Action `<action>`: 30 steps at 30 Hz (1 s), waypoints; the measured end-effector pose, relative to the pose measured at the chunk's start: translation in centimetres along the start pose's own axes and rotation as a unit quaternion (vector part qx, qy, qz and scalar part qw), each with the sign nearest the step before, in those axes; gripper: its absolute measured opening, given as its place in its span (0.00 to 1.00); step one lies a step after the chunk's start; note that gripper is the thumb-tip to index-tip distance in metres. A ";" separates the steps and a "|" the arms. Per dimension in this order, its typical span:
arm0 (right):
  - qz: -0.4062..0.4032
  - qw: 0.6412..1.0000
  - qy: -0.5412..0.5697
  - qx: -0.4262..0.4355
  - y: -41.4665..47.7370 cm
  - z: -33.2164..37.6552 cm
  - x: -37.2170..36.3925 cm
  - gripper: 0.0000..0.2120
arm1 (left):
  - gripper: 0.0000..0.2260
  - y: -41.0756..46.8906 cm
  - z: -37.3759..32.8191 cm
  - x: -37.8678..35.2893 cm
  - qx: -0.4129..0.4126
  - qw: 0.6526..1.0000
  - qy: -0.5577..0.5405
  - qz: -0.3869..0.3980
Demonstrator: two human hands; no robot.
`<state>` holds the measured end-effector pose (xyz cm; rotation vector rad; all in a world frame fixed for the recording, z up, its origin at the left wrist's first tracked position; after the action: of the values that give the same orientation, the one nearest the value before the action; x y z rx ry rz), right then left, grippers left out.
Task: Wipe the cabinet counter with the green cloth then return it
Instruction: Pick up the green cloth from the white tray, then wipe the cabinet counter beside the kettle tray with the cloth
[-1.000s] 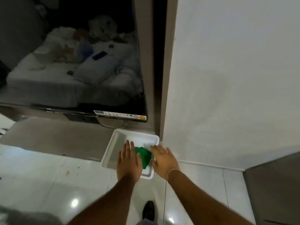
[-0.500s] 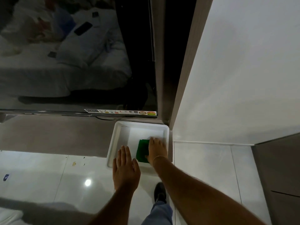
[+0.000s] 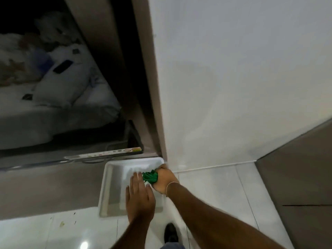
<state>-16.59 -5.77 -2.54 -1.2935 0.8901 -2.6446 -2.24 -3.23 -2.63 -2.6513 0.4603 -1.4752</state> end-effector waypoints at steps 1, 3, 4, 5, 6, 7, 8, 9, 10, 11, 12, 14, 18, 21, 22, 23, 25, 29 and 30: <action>-0.007 1.000 0.021 0.000 -0.8 -1.0 1.5 0.23 | 0.30 -0.1 -1.5 -0.4 -0.021 1.000 -0.009 0.001; -0.032 0.998 0.057 -0.002 -2.8 -3.9 4.7 0.18 | 0.30 -0.7 -5.2 -1.3 -0.062 0.997 -0.030 0.016; -0.047 0.996 0.074 -0.005 -4.0 -5.6 6.1 0.16 | 0.29 -1.0 -7.0 -2.0 -0.079 0.996 -0.035 0.025; -0.066 0.993 0.093 -0.009 -5.2 -7.5 7.6 0.14 | 0.28 -1.2 -9.0 -2.7 -0.100 0.994 -0.039 0.031; -0.087 0.990 0.113 -0.015 -6.3 -9.2 8.8 0.13 | 0.28 -1.4 -10.6 -3.3 -0.121 0.991 -0.038 0.035; -0.108 0.984 0.140 -0.034 -7.7 -11.5 10.1 0.09 | 0.28 -1.8 -12.8 -4.3 -0.153 0.987 -0.032 0.042; -0.126 0.976 0.171 -0.054 -9.2 -13.9 11.3 0.06 | 0.27 -2.2 -15.0 -5.4 -0.183 0.981 -0.025 0.055; -0.139 0.967 0.200 -0.076 -10.6 -16.5 12.4 0.08 | 0.27 -2.8 -17.3 -6.8 -0.210 0.975 -0.022 0.072; -0.154 0.957 0.228 -0.093 -12.3 -19.3 13.4 0.10 | 0.27 -3.5 -19.8 -8.3 -0.233 0.968 -0.028 0.092; -0.161 0.949 0.248 -0.111 -14.0 -21.6 14.3 0.10 | 0.27 -4.2 -21.9 -9.8 -0.252 0.961 -0.032 0.108; -0.173 0.938 0.269 -0.132 -16.0 -24.4 15.3 0.09 | 0.27 -5.3 -24.6 -11.4 -0.276 0.953 -0.028 0.123; -0.201 0.920 0.293 -0.167 -20.2 -30.0 16.7 0.08 | 0.28 -7.5 -29.4 -14.8 -0.331 0.932 -0.013 0.149; -0.295 0.891 0.262 -0.224 -29.0 -40.6 19.3 0.12 | 0.27 -12.6 -38.6 -20.8 -0.426 0.883 -0.004 0.198; -0.364 0.868 0.213 -0.261 -36.2 -47.7 21.3 0.17 | 0.26 -16.8 -44.4 -24.8 -0.464 0.859 -0.018 0.217; -0.383 0.856 0.210 -0.277 -38.6 -50.1 21.9 0.17 | 0.27 -18.4 -46.2 -26.1 -0.483 0.846 -0.021 0.224; -0.403 0.841 0.210 -0.295 -41.0 -52.4 22.6 0.16 | 0.27 -20.0 -47.9 -27.3 -0.505 0.831 -0.021 0.234; -0.454 0.800 0.224 -0.322 -45.4 -56.5 24.1 0.15 | 0.27 -22.7 -50.9 -29.4 -0.546 0.799 -0.016 0.252; -0.584 0.684 0.256 -0.354 -51.8 -61.9 27.1 0.14 | 0.26 -25.8 -55.9 -32.0 -0.591 0.754 0.000 0.286; -0.608 0.656 0.266 -0.360 -53.1 -63.3 27.8 0.14 | 0.26 -26.3 -57.0 -32.9 -0.596 0.748 0.003 0.293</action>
<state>-71.51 59.69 14.49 -1.6361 1.7598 -4.1270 -60.52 36.08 6.41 -2.5526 2.6748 -1.0759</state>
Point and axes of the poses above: each hand's wrist, its own y-axis towards the middle knuckle, its own x-axis out of the back of the hand, z = x × y, the point moved 1 cm from there along y, towards the middle knuckle, and after that the axes turned 7 degrees about -y, right-handed, at the moved point
